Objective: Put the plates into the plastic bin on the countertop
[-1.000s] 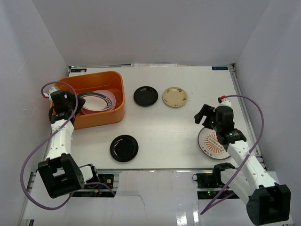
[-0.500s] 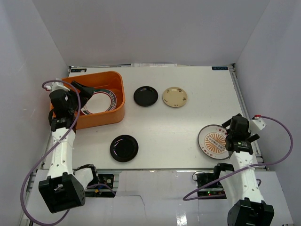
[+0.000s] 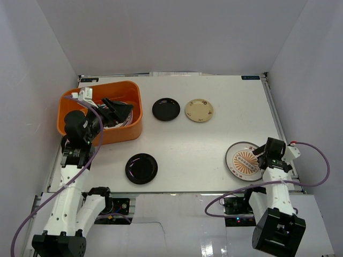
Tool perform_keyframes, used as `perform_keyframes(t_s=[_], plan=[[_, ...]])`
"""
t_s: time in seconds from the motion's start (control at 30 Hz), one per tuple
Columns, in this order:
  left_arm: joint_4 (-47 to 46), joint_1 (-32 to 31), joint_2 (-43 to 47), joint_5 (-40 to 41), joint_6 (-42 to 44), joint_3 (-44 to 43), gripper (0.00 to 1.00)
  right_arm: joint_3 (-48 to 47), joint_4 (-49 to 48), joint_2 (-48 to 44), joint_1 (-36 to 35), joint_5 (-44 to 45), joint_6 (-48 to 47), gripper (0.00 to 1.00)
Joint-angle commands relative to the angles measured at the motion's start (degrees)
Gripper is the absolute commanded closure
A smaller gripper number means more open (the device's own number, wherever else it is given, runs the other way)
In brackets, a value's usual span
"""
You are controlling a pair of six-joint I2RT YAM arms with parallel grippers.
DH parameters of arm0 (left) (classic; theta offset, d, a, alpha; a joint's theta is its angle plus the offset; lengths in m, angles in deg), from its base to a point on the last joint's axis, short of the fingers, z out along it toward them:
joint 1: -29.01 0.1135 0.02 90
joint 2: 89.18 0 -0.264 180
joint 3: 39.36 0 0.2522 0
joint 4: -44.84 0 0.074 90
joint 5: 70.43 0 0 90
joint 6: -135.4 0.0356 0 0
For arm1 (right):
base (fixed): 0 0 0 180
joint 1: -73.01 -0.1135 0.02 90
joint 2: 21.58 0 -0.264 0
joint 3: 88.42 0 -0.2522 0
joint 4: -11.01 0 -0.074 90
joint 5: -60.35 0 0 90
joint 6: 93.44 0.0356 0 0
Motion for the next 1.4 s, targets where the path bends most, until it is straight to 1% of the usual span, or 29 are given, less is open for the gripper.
perform_keyframes(t_s=[0.0, 0.07, 0.1, 0.17, 0.2, 0.27, 0.3, 0.33, 0.37, 0.4, 0.43, 0.47, 0.5, 0.53, 0.57, 0.6, 0.63, 0.67, 0.7, 0.73, 0.8, 0.9, 0.93, 0.97, 1.03, 1.13, 1.2, 1.3, 1.37], plan=[[-0.4, -1.36, 1.09, -4.63, 0.47, 1.2, 0.02, 0.97, 0.07, 1.98, 1.04, -3.99, 1.56, 0.02], [-0.31, -2.41, 1.35, -6.65, 0.21, 1.38, 0.02, 1.85, -0.72, 2.86, 1.13, -6.81, 1.39, 0.03], [-0.22, -2.77, 1.36, -7.36, 0.2, 1.46, 0.02, 2.64, -3.07, 2.78, 1.13, -11.43, 0.43, 0.05], [-0.31, -3.82, 1.53, -8.59, 0.2, 1.46, 0.02, 4.74, -5.11, 1.64, 1.13, -16.55, 0.24, 0.1], [-0.31, -4.18, 1.7, -9.03, 0.12, 1.38, 0.02, 5.89, -8.16, 1.11, 1.13, -22.41, 0.59, 0.15], [-0.57, -5.49, 1.62, -10.6, -0.23, 1.2, 0.02, 9.91, -12.92, 0.06, 1.13, -29.72, 1.12, 0.21], [-0.66, -6.28, 1.44, -10.88, -0.06, 1.03, 0.02, 11.16, -14.59, 0.14, 1.13, -35.42, 1.82, 0.24], [-0.66, -8.38, 1.44, -10.7, 0.11, 0.68, 0.02, 12.65, -18.78, 0.49, 1.13, -38.0, 2.87, 0.25], [-0.66, -9.44, 1.36, -10.27, 0.29, 0.59, 0.02, 14.15, -20.91, 0.75, 1.04, -39.76, 3.4, 0.28], [-0.66, -10.5, 1.09, -9.74, 0.47, 0.59, 0.02, 16.86, -22.59, 1.1, 1.04, -42.04, 3.93, 0.36], [-0.66, -11.73, 0.83, -9.48, 0.47, 0.5, 0.02, 18.02, -26.09, 1.71, 0.95, -43.02, 4.28, 0.41], [-0.57, -14.17, 0.57, -9.04, 0.55, 0.76, 0.02, 18.9, -27.6, 1.89, 0.95, -43.73, 4.46, 0.45], [-0.66, -15.33, 0.22, -8.16, 0.64, 0.94, 0.02, 20.3, -29.18, 2.16, 1.04, -44.78, 4.55, 0.55], [-0.66, -18.04, -0.92, -7.63, 0.73, 1.2, 0.02, 20.49, -32.33, 2.68, 1.04, -45.4, 4.55, 0.62], [-0.66, -19.55, -1.45, -6.93, 0.82, 1.9, 0.02, 20.49, -33.49, 2.86, 0.95, -45.93, 4.55, 0.71], [-0.66, -20.95, -1.98, -5.18, 0.91, 2.34, 0.02, 20.49, -34.37, 3.12, 0.95, -46.46, 4.55, 0.76], [-0.57, -23.92, -3.2, -4.21, 1.17, 2.69, 0.02, 22.58, -35.34, 3.39, 0.95, -46.63, 4.55, 0.85], [-0.57, -25.61, -3.82, -3.16, 1.43, 3.3, 0.02, 22.51, -36.57, 3.48, 0.95, -46.9, 4.12, 0.92], [-0.49, -27.02, -4.53, -1.32, 1.69, 3.57, 0.02, 22.16, -36.84, 3.48, 0.95, -47.77, 3.94, 0.92], [-0.4, -29.73, -5.84, -0.52, 1.87, 3.75, 0.02, 21.81, -36.76, 2.52, 1.04, -48.04, 3.76, 0.92], [-0.22, -31.86, -7.16, 0.63, 1.96, 3.84, 0.02, 18.39, -34.83, 0.24, 0.95, -48.39, 3.85, 0.92], [0.3, -34.67, -9.19, 3.0, 2.22, 3.93, 0.02, 13.65, -31.4, -8.44, 0.95, -50.41, 4.11, 0.92], [0.22, -34.76, -9.71, 2.57, 1.7, 4.1, 0.02, 10.85, -31.13, -9.52, 0.95, -51.46, 4.2, 0.92], [-0.13, -34.77, -11.02, 2.31, 1.44, 4.1, 0.02, 9.34, -30.87, -9.79, 0.78, -54.34, 4.2, 0.92], [-1.44, -35.03, -12.7, 1.6, 1.08, 4.19, 0.02, 7.49, -31.65, -8.66, -0.97, -56.91, 5.34, 0.92], [-3.21, -35.29, -16.74, 0.98, 0.73, 3.93, 0.02, 8.44, -38.06, -7.6, -3.26, -62.7, 9.46, 0.92], [-3.65, -35.29, -19.81, 1.69, 0.9, 3.31, 0.03, 8.19, -40.35, -7.07, -4.84, -63.86, 10.44, 0.92], [-6.02, -35.29, -23.5, 2.48, 1.17, 2.35, 0.06, 6.17, -41.15, -5.58, -7.21, -66.14, 9.83, 0.92], [-8.12, -35.29, -25.62, 2.83, 1.0, 1.82, 0.07, 5.73, -43.69, -4.96, -8.79, -67.81, 10.79, 0.92]])
